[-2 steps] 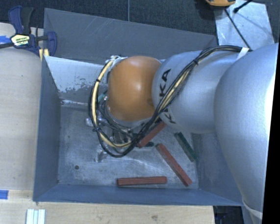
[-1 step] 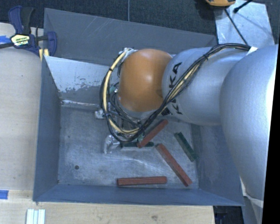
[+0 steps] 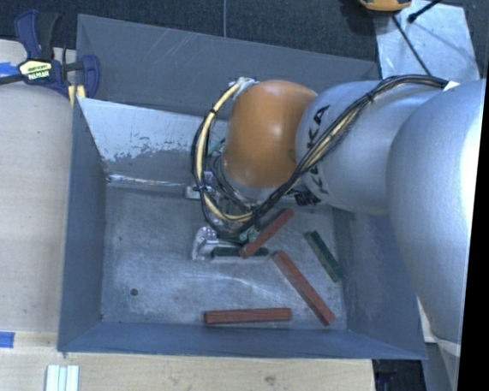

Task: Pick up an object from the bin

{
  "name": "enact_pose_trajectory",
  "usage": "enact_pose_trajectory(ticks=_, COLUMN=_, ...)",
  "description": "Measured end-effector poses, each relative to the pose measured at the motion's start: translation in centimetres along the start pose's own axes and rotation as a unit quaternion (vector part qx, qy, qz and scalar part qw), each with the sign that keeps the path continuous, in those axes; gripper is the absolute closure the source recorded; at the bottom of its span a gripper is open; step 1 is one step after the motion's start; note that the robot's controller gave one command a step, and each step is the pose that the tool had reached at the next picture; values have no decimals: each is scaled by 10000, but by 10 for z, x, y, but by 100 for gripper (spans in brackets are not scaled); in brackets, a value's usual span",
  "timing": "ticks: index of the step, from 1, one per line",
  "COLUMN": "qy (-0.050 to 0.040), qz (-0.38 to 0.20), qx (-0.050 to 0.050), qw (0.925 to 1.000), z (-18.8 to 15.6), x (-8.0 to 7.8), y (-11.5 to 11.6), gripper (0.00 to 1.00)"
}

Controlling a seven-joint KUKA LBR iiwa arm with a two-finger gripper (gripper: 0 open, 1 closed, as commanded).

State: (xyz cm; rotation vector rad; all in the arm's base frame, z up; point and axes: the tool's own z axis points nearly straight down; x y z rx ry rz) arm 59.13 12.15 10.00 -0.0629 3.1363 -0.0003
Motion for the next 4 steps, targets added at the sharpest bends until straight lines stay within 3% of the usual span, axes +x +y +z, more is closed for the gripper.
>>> enact_pose_trajectory(ticks=1, qy=10, qz=-334, qx=-3, qw=9994, z=20, x=-5, y=-31, gripper=0)
enact_pose_trajectory(ticks=2, qy=-133, qz=-1001, qx=-24, qw=9949, z=20, x=14, y=-57, gripper=100)
enact_pose_trajectory(ticks=3, qy=-132, qz=-1000, qx=-25, qw=9949, z=20, x=14, y=-57, gripper=100)
enact_pose_trajectory(ticks=4, qy=0, qz=-1010, qx=-4, qw=9949, z=-112, x=6, y=-46, gripper=100)
